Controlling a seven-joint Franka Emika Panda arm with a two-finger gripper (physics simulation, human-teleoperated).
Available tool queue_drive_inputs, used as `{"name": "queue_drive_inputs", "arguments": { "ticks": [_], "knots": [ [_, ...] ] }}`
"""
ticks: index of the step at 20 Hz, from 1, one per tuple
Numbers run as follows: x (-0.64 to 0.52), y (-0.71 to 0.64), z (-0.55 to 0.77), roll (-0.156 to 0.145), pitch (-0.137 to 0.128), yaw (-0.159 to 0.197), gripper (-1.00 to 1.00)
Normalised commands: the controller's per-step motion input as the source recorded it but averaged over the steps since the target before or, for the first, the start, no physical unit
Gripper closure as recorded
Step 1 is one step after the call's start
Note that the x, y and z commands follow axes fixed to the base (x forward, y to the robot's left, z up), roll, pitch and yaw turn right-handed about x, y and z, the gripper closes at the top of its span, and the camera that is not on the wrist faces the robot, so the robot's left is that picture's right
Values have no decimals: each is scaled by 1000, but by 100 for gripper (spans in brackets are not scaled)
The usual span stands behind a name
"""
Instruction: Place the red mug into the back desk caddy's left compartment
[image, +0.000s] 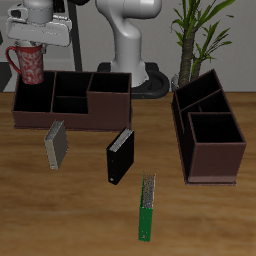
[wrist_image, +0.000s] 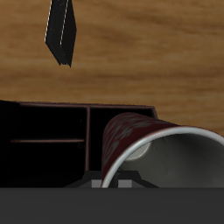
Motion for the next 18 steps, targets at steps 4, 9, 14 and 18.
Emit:
{"name": "queue_drive_inputs", "arguments": {
  "ticks": [4,9,14,18],
  "knots": [
    [113,-76,-152,-39,23,-23,100],
    [8,58,-264,-82,1,-11,100],
    [67,-48,-322,-34,34,-57,100],
    [61,-70,-206,-66,27,-28,100]
  ]
}}
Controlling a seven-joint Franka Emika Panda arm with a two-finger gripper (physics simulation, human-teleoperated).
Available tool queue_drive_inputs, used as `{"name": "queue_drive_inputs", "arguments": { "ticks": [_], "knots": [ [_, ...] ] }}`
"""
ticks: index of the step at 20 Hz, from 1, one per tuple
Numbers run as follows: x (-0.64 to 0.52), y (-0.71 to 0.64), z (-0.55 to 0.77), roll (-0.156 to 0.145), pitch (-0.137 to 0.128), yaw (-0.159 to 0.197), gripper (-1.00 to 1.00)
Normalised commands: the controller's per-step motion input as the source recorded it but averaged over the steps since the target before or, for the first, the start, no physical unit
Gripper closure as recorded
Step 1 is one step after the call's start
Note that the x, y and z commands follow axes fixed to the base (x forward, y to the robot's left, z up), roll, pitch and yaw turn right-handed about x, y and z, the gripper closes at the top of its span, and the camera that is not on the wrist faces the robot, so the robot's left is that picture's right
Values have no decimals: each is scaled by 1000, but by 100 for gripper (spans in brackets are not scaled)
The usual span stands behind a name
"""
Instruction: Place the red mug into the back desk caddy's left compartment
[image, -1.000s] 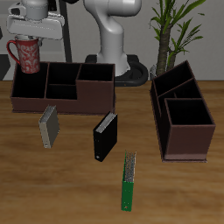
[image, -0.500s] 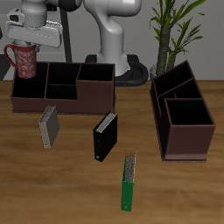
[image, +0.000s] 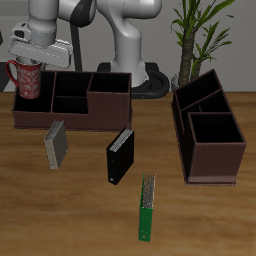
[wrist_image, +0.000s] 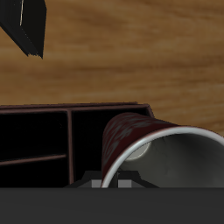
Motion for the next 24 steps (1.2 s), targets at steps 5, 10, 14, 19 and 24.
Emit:
{"name": "queue_drive_inputs", "arguments": {
  "ticks": [5,10,14,19,24],
  "knots": [
    [-12,146,-207,2,3,13,100],
    [27,206,-90,22,-1,12,100],
    [30,17,-52,-4,2,-3,100],
    [-2,-25,-159,-13,16,-18,100],
    [-10,18,-153,0,22,-15,100]
  ]
}}
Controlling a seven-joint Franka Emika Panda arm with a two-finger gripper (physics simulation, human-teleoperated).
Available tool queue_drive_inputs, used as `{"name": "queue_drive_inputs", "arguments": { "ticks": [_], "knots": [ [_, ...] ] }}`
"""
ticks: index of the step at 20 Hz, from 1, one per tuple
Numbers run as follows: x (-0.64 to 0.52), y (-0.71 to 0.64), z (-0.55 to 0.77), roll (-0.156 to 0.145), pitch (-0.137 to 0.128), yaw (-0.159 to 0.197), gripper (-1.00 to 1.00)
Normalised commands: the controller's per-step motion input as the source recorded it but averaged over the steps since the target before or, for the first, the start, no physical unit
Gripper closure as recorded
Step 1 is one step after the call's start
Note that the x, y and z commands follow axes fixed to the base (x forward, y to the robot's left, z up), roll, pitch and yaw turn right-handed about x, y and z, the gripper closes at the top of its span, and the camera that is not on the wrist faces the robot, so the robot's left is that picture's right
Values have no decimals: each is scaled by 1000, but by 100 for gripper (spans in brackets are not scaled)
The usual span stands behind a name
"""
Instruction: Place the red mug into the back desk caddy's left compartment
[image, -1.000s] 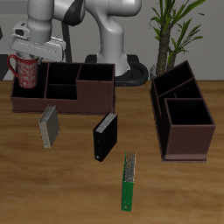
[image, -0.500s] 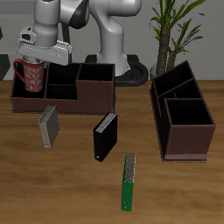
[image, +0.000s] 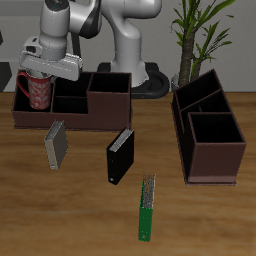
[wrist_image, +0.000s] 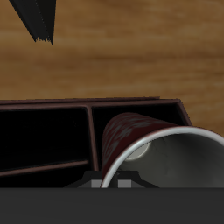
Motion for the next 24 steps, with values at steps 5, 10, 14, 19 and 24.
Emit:
{"name": "queue_drive_inputs", "arguments": {
  "ticks": [5,10,14,19,24],
  "knots": [
    [17,79,-132,31,22,4,100],
    [44,-77,-187,-13,21,-9,100],
    [26,-41,-132,-4,15,-4,100],
    [35,23,-124,9,15,1,100],
    [66,-10,-208,-16,52,-13,100]
  ]
}}
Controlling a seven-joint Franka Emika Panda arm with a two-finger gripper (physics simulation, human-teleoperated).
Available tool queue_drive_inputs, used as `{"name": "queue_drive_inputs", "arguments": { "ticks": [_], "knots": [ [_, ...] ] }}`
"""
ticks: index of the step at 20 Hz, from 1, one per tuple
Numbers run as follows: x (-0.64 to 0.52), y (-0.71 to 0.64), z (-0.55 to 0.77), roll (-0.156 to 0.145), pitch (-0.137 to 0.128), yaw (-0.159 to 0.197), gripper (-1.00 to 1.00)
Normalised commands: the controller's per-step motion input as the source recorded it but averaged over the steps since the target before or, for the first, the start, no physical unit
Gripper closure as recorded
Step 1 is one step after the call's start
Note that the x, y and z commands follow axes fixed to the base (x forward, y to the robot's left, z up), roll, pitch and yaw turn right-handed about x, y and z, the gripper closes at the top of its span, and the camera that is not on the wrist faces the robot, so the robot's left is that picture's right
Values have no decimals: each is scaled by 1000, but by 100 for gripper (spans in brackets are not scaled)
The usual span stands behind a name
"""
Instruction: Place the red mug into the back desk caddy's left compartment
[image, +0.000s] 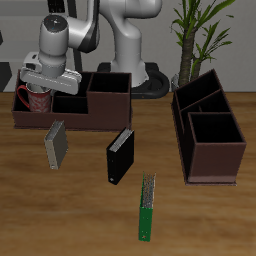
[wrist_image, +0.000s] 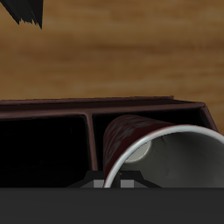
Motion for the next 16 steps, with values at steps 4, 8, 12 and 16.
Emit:
{"name": "queue_drive_inputs", "arguments": {
  "ticks": [4,8,12,16],
  "knots": [
    [108,-58,-243,-4,110,-39,-100],
    [7,25,-81,24,45,8,-100],
    [-28,24,97,7,-6,-7,-100],
    [-32,175,386,30,-62,-12,-100]
  ]
}}
